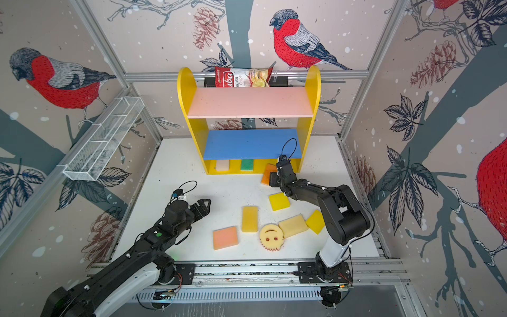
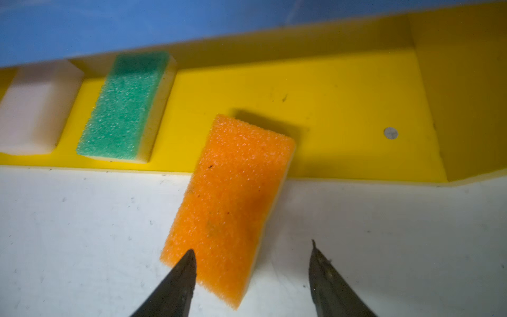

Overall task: Place and organize the cleaning sponges onto the shelf
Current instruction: 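Lower the orange sponge upright beside the green sponge and release it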

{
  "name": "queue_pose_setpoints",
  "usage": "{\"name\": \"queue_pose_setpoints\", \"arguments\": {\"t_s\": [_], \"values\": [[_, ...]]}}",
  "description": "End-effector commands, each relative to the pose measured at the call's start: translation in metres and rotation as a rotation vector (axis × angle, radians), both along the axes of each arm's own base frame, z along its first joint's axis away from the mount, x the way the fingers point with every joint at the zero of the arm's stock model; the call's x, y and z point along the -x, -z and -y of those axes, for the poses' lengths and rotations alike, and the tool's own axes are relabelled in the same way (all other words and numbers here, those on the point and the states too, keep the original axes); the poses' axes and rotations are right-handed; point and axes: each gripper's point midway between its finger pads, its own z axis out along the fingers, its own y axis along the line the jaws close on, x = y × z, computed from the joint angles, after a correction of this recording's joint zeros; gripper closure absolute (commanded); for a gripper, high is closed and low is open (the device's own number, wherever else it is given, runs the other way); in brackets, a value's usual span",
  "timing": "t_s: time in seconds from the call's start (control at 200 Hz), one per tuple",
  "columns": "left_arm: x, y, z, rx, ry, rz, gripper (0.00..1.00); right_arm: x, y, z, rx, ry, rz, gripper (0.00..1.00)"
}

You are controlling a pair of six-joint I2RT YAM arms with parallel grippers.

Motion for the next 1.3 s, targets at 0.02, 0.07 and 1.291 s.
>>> {"name": "queue_pose_setpoints", "arguments": {"t_s": [0.02, 0.07, 1.291], "values": [[-0.003, -0.006, 0.002, 0.016, 0.006, 0.028, 0.13, 0.01, -0.013, -0.014, -0.011, -0.052, 0.032, 0.34], [-0.003, -0.007, 0.002, 0.016, 0.005, 0.029, 0.13, 0.014, -0.016, -0.018, -0.006, -0.061, 0.046, 0.34], [0.009, -0.001, -0.007, 0.036, -0.022, 0.033, 0.14, 0.019, 0.038, -0.013, -0.141, -0.032, -0.11, 1.0]]}}
